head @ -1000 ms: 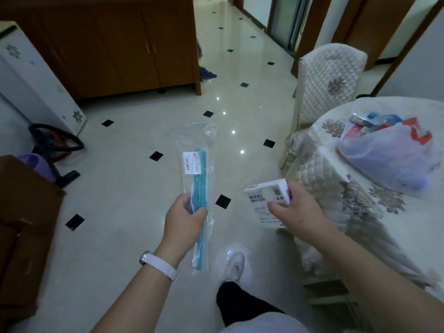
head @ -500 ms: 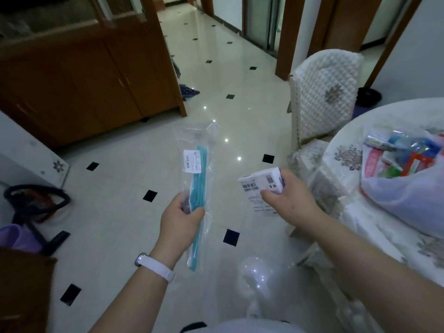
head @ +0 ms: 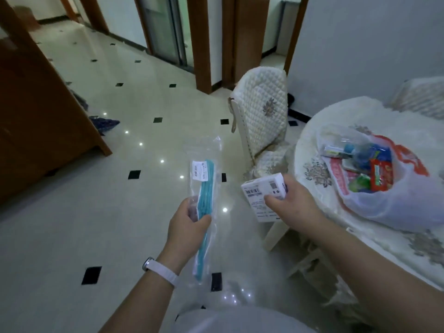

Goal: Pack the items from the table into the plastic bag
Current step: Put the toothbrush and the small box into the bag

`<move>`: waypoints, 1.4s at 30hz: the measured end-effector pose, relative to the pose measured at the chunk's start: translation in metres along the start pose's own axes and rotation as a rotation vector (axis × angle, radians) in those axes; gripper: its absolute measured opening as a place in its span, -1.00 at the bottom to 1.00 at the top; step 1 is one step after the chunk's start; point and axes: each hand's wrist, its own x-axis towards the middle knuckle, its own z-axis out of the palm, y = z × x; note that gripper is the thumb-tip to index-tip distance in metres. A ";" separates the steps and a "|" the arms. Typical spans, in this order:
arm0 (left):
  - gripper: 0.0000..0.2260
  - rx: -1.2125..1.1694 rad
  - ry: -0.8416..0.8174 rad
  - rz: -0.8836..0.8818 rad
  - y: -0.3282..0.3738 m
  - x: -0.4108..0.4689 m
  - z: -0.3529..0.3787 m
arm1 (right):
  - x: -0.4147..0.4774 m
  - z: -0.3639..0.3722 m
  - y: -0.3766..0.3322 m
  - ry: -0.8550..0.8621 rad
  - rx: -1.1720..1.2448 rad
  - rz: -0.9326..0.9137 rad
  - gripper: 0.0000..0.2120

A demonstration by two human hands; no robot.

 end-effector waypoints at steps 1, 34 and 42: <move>-0.68 0.001 -0.054 0.026 0.004 0.018 -0.006 | 0.008 0.003 -0.007 0.035 -0.003 0.022 -0.77; -0.88 0.656 -1.036 0.526 0.192 0.291 0.280 | 0.149 -0.133 0.142 0.938 0.207 0.692 -0.61; -0.79 0.880 -1.214 0.685 0.226 0.300 0.357 | 0.158 -0.133 0.166 1.084 0.343 0.842 -0.60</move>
